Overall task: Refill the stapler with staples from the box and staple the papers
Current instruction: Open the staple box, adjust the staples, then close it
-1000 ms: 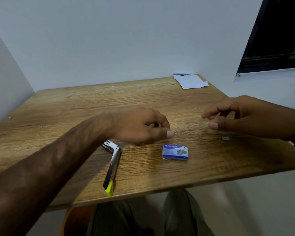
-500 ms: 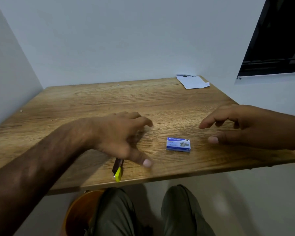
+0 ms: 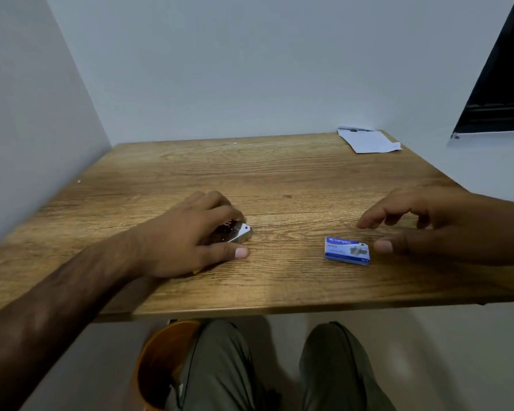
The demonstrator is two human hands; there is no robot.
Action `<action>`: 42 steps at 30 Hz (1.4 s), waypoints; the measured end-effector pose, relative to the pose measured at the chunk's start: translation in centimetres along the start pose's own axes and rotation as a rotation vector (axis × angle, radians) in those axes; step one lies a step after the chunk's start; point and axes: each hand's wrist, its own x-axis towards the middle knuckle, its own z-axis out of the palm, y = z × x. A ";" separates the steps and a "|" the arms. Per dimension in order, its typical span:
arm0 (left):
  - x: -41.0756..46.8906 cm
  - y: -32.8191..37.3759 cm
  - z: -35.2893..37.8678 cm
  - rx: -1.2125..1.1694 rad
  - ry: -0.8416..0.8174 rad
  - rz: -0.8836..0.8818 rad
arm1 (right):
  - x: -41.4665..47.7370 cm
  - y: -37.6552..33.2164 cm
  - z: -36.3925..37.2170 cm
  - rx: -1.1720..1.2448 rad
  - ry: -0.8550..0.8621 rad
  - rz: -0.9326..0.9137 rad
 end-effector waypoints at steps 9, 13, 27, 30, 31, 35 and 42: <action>1.2 -1.9 -0.2 -0.117 0.089 0.078 | -0.3 0.5 -0.4 0.024 0.000 0.021; 1.1 -1.9 -0.3 -0.112 0.103 0.099 | -1.1 1.3 -1.1 0.036 0.030 0.037; 0.8 2.1 -0.6 -0.034 0.350 0.192 | -4.4 4.5 -1.7 -0.017 0.093 0.204; 1.9 5.2 -0.2 -0.106 0.293 0.251 | -4.4 4.4 -1.2 -0.032 0.124 0.202; 2.3 6.0 0.1 -0.115 0.269 0.266 | -4.3 4.3 -1.0 -0.049 0.133 0.199; 4.1 8.1 1.5 -0.139 0.232 0.273 | -3.7 3.2 -0.3 -0.092 0.185 0.195; 5.4 8.5 2.8 -0.160 0.226 0.234 | -2.9 1.2 0.5 -0.097 0.212 0.170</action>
